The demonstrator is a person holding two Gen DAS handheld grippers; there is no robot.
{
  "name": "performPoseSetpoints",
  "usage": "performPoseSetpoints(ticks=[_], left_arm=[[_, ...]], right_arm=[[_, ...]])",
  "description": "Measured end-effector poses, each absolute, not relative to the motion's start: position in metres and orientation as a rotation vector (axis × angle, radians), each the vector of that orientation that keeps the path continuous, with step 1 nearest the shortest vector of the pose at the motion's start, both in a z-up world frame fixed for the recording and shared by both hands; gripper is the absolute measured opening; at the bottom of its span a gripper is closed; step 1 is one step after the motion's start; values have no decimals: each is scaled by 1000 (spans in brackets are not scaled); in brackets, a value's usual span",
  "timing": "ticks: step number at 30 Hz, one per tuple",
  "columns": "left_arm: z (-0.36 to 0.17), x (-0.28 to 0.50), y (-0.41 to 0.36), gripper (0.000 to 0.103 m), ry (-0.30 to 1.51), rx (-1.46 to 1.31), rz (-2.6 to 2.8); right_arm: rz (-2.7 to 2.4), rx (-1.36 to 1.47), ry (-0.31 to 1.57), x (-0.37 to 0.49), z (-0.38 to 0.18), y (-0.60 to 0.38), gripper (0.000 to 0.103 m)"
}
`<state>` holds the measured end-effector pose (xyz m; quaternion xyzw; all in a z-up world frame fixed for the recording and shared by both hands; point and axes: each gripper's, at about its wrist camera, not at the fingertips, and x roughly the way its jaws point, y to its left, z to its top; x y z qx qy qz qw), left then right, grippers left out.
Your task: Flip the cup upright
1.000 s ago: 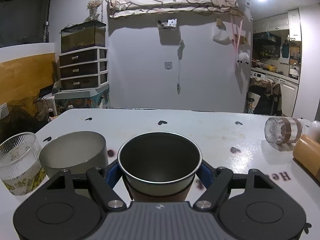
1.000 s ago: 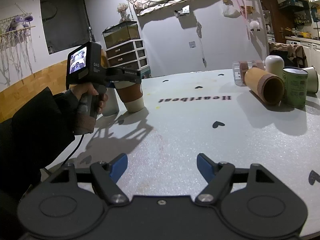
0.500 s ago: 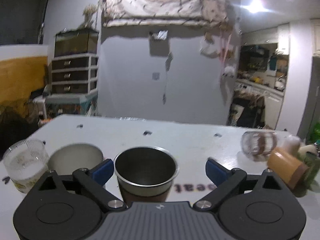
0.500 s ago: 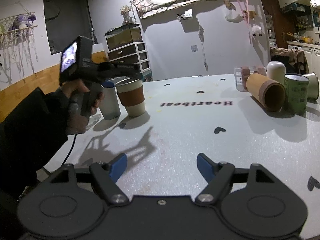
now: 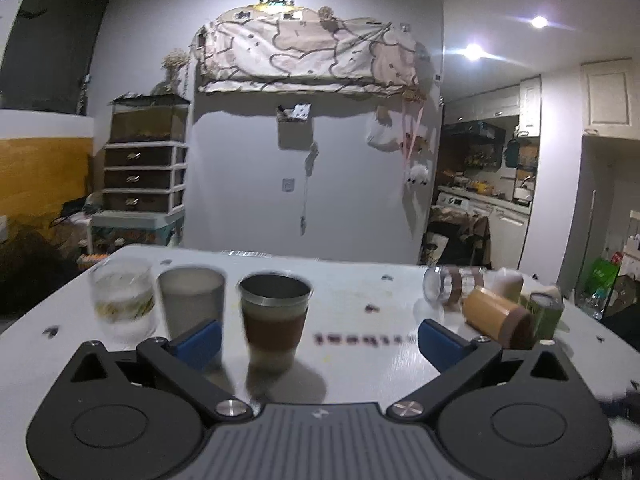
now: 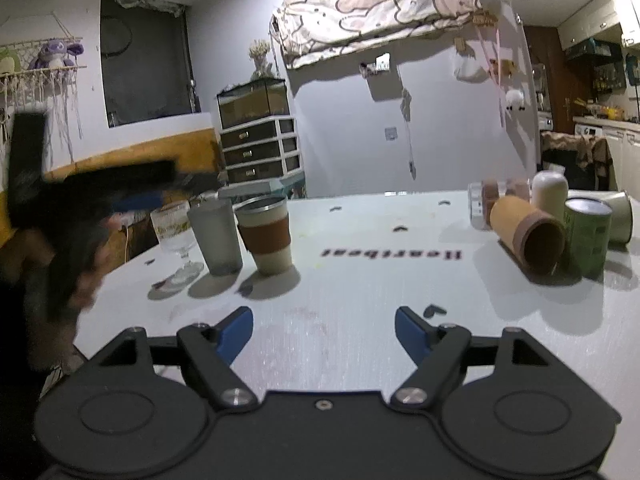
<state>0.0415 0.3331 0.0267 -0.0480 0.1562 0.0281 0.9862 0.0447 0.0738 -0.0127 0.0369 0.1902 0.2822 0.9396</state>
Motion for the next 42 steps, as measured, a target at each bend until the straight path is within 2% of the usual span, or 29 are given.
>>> performPoseSetpoints(ticks=[5,19,42], left_arm=[[11,14,327,103,369,-69,99],[-3,-23,326,103,424,-62,204],[-6,-23,323,103,441,-69,195]], right_arm=[[561,69,362,43,-7,73,83],[503,29,372,43,-9,73,103],[458,9,386,45,-12,76,103]])
